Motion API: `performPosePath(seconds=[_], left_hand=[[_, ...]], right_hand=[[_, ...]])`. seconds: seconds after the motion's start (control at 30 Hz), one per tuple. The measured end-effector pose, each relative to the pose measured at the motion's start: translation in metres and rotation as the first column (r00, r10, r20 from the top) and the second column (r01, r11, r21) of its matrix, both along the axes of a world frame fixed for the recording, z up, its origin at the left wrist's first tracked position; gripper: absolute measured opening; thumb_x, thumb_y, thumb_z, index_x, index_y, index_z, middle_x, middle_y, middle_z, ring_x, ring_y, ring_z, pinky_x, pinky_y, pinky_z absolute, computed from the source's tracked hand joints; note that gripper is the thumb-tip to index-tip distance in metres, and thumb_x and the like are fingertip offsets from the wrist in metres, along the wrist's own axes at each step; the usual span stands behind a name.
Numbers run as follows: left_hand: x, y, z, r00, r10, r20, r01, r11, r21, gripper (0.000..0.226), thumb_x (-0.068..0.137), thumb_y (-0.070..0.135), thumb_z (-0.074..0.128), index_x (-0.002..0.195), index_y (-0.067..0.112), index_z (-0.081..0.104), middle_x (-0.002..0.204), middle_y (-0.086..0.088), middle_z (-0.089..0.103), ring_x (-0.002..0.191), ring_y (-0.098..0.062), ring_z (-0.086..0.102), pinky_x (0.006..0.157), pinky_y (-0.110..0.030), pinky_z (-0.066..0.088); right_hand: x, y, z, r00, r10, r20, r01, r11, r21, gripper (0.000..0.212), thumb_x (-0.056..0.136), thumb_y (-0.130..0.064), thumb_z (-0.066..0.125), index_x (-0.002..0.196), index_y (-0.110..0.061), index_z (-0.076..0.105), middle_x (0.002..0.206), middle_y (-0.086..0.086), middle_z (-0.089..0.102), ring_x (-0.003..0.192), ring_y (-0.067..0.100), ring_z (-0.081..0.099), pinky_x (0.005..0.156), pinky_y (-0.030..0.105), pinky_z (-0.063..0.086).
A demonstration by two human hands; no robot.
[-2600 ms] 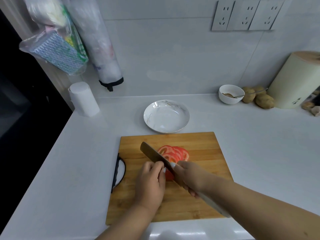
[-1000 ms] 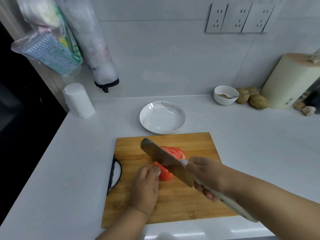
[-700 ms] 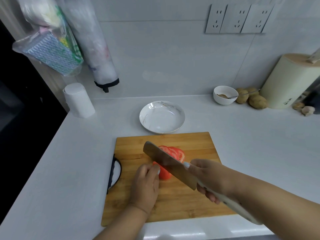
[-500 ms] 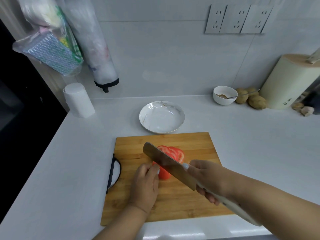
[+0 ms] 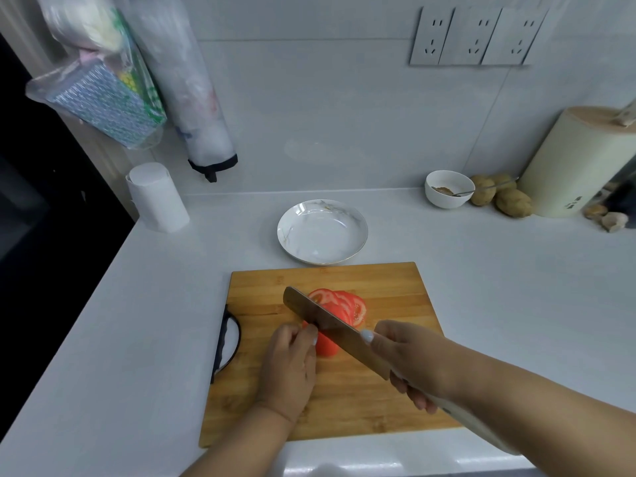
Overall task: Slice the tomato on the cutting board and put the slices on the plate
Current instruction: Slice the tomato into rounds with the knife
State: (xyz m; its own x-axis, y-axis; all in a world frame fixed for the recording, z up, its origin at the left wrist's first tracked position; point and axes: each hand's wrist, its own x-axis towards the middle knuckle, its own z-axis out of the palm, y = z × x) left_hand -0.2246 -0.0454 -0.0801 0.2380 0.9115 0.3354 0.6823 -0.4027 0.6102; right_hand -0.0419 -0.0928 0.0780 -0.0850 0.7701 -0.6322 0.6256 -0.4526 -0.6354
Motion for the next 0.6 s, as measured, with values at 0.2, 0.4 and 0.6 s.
performPosePath(seconds=[0.2, 0.4, 0.6], left_hand=[[0.001, 0.0, 0.002, 1.0, -0.001, -0.007, 0.001, 1.0, -0.002, 0.02, 0.087, 0.013, 0.058, 0.106, 0.019, 0.061, 0.095, -0.003, 0.056, 0.082, -0.015, 0.056, 0.066, -0.026, 0.053], [0.001, 0.001, 0.002, 1.0, 0.001, -0.001, -0.001, 1.0, -0.004, 0.019, 0.087, 0.01, 0.059, 0.105, 0.016, 0.064, 0.094, -0.003, 0.057, 0.082, -0.015, 0.056, 0.068, -0.024, 0.052], [0.002, 0.001, 0.004, 1.0, 0.009, 0.011, -0.009, 1.0, -0.005, 0.019, 0.088, 0.011, 0.059, 0.105, 0.017, 0.063, 0.093, -0.003, 0.056, 0.08, -0.014, 0.056, 0.066, -0.024, 0.052]], right_hand=[[-0.002, 0.005, -0.005, 0.999, 0.023, 0.039, -0.023, 1.0, 0.019, 0.041, 0.097, -0.058, 0.033, 0.097, -0.021, 0.051, 0.062, 0.001, 0.054, 0.04, 0.01, 0.048, 0.045, 0.023, 0.046], [-0.018, 0.026, -0.01, 1.0, -0.002, -0.008, 0.002, 0.999, 0.033, 0.048, 0.099, -0.055, 0.03, 0.11, -0.014, 0.051, 0.064, 0.004, 0.053, 0.041, 0.014, 0.047, 0.046, 0.024, 0.046], [-0.02, 0.032, -0.016, 1.0, -0.012, -0.013, 0.012, 1.0, 0.028, 0.046, 0.098, -0.056, 0.031, 0.103, -0.015, 0.052, 0.062, 0.003, 0.054, 0.039, 0.013, 0.048, 0.046, 0.023, 0.045]])
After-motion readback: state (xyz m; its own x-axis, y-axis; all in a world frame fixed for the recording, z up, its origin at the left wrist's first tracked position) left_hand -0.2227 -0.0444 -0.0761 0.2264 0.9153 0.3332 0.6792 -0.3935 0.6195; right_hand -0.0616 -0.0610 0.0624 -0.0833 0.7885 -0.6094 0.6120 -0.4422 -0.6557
